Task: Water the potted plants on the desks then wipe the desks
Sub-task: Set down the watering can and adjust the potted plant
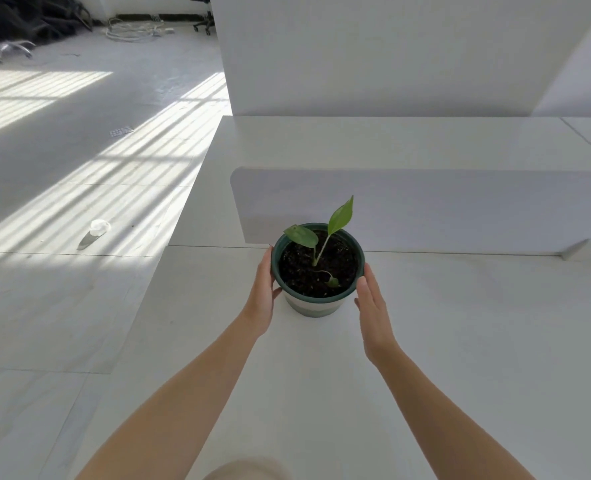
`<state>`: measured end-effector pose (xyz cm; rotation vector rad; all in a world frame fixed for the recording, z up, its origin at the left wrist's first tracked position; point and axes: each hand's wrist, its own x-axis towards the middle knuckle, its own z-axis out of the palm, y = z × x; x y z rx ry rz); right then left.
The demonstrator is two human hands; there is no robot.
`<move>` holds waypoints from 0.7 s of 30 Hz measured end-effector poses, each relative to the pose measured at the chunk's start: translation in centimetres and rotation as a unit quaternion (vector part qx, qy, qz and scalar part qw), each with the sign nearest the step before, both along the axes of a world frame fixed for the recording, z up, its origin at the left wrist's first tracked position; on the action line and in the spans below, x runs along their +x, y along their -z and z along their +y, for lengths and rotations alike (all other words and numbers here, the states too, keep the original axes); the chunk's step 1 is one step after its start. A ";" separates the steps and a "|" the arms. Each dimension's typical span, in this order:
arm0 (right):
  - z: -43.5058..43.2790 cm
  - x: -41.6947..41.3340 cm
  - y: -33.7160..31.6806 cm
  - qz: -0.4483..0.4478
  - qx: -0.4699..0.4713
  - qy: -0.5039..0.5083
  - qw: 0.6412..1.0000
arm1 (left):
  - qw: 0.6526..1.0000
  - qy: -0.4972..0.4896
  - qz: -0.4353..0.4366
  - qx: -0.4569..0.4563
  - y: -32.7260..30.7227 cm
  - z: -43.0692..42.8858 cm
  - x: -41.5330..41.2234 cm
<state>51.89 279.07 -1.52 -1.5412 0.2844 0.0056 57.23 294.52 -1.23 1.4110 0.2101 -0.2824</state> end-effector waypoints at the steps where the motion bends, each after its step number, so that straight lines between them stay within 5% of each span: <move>1: 0.2 0.2 0.1 0.001 -0.002 0.002 1.000 | 1.000 -0.003 -0.002 -0.006 0.1 -0.1 -0.1; 10: -1.7 4.4 -1.3 0.022 -0.066 -0.040 0.997 | 1.000 0.015 0.019 -0.001 1.2 -0.2 -2.5; 14: -1.9 3.4 -0.7 0.048 -0.038 0.048 0.997 | 0.998 -0.056 0.023 -0.007 -0.1 0.7 -1.2; 21: 3.1 -0.1 0.9 -0.041 -0.019 0.076 0.996 | 1.000 -0.002 -0.017 -0.024 -1.1 -0.7 1.2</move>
